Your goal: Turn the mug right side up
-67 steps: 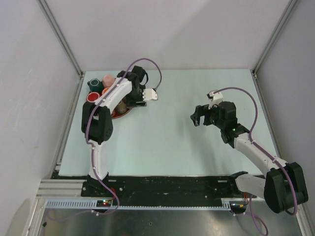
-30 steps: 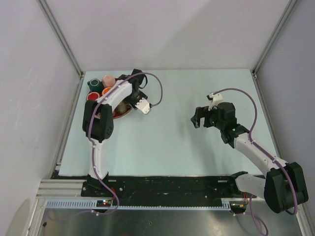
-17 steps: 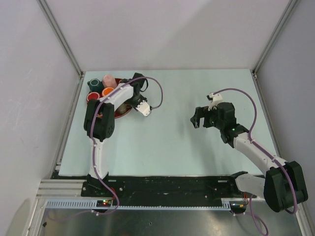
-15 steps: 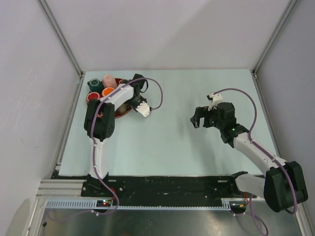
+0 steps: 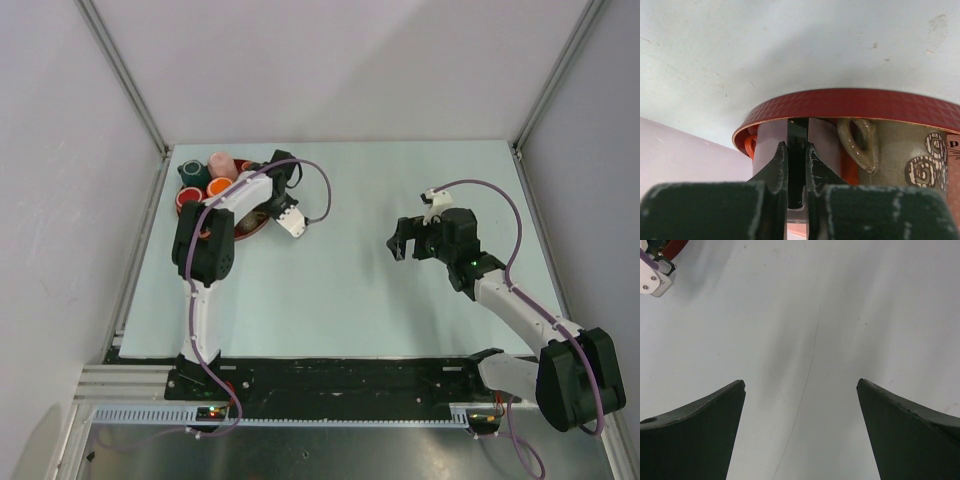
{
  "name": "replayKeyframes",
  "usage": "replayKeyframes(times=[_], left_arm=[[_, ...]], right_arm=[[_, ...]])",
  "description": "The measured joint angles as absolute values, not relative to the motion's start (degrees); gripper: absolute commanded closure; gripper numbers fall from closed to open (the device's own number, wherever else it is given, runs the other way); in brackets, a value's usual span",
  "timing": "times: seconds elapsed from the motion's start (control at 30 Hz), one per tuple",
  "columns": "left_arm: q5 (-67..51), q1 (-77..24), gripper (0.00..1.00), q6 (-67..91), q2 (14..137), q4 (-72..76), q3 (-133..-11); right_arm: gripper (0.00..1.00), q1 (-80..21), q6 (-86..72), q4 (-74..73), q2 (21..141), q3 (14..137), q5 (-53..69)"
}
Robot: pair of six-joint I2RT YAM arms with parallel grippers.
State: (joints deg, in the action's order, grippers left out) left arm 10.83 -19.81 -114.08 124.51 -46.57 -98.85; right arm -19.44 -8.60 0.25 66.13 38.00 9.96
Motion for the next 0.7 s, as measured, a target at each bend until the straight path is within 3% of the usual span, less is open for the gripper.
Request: replayKeyframes(times=[0.47, 0.7], left_arm=[[3.6, -21.2, 1.0, -107.5, 123.6, -47.4, -109.8], [-1.3, -22.0, 1.0, -88.8, 122.1, -49.6, -119.8]], right_arm=[[0.0, -19.6, -11.0, -2.0, 65.7, 42.8, 12.0], [0.0, -19.8, -12.2, -2.0, 65.7, 46.2, 15.2]])
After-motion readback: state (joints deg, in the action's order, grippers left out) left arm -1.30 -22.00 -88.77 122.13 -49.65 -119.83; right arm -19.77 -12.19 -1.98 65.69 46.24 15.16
